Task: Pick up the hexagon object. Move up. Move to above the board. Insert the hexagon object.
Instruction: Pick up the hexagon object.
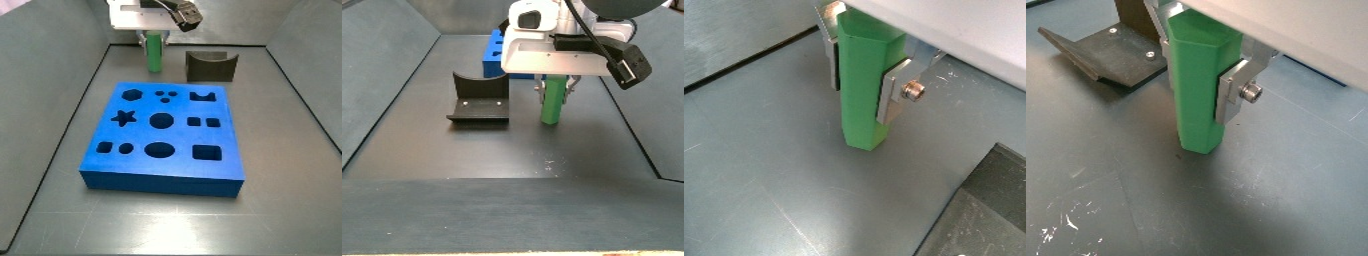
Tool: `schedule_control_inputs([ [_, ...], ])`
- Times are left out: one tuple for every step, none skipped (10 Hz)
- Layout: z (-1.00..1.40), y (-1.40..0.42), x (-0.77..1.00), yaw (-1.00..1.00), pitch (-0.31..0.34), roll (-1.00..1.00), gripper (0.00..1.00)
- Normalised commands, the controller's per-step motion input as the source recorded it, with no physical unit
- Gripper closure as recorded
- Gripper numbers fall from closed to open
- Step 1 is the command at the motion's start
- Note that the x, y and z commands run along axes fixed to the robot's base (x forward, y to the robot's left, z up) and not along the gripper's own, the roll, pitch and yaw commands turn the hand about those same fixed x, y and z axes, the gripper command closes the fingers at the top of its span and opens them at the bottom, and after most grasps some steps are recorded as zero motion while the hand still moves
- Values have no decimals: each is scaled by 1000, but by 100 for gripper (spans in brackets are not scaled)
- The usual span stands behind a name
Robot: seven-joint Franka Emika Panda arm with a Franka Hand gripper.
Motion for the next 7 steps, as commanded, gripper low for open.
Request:
schedule_control_inputs([
  [0, 0, 0, 0, 0, 0, 100],
  [0, 0, 0, 0, 0, 0, 100],
  [0, 0, 0, 0, 0, 0, 100],
  [0, 0, 0, 0, 0, 0, 100],
  [0, 0, 0, 0, 0, 0, 100],
  [0, 0, 0, 0, 0, 0, 100],
  [0, 0, 0, 0, 0, 0, 100],
])
